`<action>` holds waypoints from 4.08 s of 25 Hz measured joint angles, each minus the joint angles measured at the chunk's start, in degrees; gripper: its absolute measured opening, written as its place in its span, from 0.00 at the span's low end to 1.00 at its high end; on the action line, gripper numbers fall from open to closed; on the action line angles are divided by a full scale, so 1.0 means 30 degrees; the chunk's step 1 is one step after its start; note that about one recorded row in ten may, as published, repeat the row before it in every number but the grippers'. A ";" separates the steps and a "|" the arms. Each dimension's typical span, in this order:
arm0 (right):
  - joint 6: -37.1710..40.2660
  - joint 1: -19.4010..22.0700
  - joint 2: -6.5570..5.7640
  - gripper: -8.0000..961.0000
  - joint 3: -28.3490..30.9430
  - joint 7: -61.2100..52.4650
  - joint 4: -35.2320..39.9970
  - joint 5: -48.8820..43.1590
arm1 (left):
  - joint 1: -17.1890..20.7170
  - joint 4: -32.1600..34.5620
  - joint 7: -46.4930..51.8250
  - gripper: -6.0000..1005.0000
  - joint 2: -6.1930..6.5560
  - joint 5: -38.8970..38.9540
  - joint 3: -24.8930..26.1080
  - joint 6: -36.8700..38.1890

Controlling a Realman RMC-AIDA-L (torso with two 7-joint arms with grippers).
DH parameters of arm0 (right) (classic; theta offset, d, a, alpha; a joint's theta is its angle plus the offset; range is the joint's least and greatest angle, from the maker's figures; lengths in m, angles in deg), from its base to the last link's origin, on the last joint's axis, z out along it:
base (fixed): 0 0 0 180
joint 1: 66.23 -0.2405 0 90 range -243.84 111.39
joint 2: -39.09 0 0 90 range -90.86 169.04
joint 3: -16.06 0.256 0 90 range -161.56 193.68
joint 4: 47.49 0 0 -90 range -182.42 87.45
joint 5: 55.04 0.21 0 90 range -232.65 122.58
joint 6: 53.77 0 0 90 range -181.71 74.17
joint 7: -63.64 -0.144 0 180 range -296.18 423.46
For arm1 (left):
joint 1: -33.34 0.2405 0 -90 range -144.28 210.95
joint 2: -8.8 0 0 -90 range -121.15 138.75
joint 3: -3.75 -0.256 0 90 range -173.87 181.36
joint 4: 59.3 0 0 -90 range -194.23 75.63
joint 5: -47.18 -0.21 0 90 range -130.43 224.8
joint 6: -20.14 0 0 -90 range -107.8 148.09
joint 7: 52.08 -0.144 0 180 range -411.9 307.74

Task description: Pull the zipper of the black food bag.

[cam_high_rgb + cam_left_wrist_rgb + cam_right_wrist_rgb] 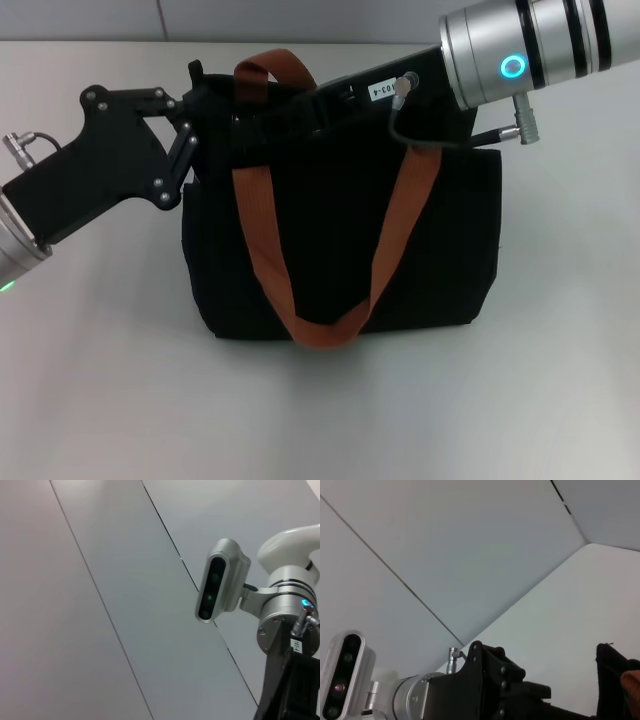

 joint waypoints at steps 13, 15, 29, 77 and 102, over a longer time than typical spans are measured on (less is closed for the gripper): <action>-0.0024 0.0065 -0.0001 0.22 0.0119 0.0013 0.0026 0.0083 | -0.0287 -0.0020 0.0591 0.04 0.0000 0.0379 -0.0137 -0.0078; -0.0029 0.0070 0.0013 0.21 0.0119 0.0011 0.0022 0.0111 | -0.0290 -0.0020 0.0593 0.04 0.0000 0.0379 -0.0145 -0.0078; 0.0102 0.0278 0.0008 0.18 -0.0024 0.0010 0.0099 0.0670 | -0.0248 -0.0019 0.0609 0.04 0.0028 0.0393 -0.0160 0.0058; -0.0007 0.2040 0.0061 0.01 -0.0324 -0.2226 0.3070 -0.1036 | -0.0001 -0.0019 0.0472 0.04 0.0001 0.0365 -0.0011 0.0163; 0.0195 0.5446 0.0053 0.01 -0.0478 -0.4407 0.7980 -0.2684 | -0.0071 -0.0019 0.0433 0.04 0.0028 0.0606 0.0079 -0.0487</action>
